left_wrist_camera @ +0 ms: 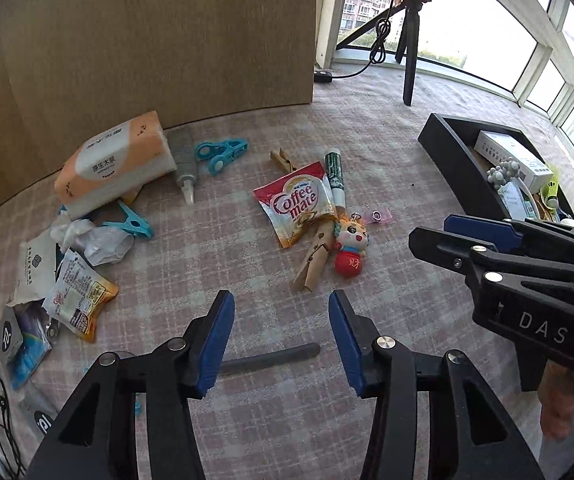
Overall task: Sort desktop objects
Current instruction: 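Move both open tools back over the cluttered table, then grasp the orange doll keychain with the right tool while the left tool grasps a wooden clothespin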
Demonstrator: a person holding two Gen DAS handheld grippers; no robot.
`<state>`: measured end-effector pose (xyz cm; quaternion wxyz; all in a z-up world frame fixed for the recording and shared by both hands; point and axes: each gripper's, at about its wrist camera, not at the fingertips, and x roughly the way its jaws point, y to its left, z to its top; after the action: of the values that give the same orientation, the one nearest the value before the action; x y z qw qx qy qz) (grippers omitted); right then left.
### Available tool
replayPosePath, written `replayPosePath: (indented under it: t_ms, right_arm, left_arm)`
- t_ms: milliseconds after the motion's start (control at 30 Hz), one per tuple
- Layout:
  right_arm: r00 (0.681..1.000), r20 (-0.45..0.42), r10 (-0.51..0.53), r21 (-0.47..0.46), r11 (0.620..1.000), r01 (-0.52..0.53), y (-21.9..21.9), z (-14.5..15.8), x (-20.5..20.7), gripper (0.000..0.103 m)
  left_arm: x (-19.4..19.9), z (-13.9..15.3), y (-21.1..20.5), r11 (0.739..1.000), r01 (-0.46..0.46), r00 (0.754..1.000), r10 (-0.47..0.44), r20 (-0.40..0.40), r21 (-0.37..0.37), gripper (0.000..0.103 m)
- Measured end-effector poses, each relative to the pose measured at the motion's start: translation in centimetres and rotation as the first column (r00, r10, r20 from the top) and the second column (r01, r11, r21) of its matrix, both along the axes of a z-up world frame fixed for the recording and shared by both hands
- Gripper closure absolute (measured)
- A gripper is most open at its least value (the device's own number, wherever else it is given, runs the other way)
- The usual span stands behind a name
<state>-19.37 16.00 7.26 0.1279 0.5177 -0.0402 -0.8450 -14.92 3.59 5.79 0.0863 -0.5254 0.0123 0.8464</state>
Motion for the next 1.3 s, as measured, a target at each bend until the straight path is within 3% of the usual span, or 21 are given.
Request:
replayPosePath:
  t_ms: [200, 567, 1000, 1133, 1167, 1233, 1300]
  right_arm:
    - [0.997, 0.077, -0.026, -0.031, 0.999, 0.029, -0.6, -2.0, -2.0, 0.064]
    - [0.992, 0.122, -0.004, 0.011, 1.0, 0.002, -2.5, -3.9, -3.8, 0.064]
    - [0.99, 0.141, 0.008, 0.028, 1.0, -0.012, -1.3, -3.8, -4.4, 0.066]
    - [0.991, 0.125, 0.043, 0.085, 0.995, -0.054, -1.8, -3.5, -3.9, 0.068]
    - [0.991, 0.129, 0.043, 0.081, 0.995, -0.054, -1.7, -3.5, -4.0, 0.068]
    - [0.988, 0.147, 0.039, 0.05, 0.998, -0.047, -1.5, -3.7, -4.3, 0.068]
    - [0.987, 0.16, 0.031, 0.023, 0.999, -0.035, -1.5, -4.0, -4.5, 0.068]
  left_arm:
    - [-1.8, -1.6, 0.9, 0.998, 0.067, 0.997, -0.067, 0.028, -0.008, 0.057]
    - [-3.3, -3.2, 1.4, 0.994, 0.108, 0.993, -0.107, 0.046, -0.029, 0.064]
    - [-4.5, -3.4, 2.5, 0.993, 0.114, 0.993, -0.113, 0.03, -0.041, 0.064]
    - [-4.7, -3.5, 3.0, 0.99, 0.129, 0.992, -0.129, 0.016, -0.054, 0.064]
    - [-4.7, -3.5, 3.1, 0.989, 0.132, 0.991, -0.132, 0.007, -0.064, 0.066]
    - [-4.6, -3.5, 3.1, 0.99, 0.127, 0.992, -0.127, -0.001, -0.065, 0.083]
    - [-4.8, -3.4, 2.7, 0.992, 0.106, 0.994, -0.106, 0.001, -0.067, 0.091]
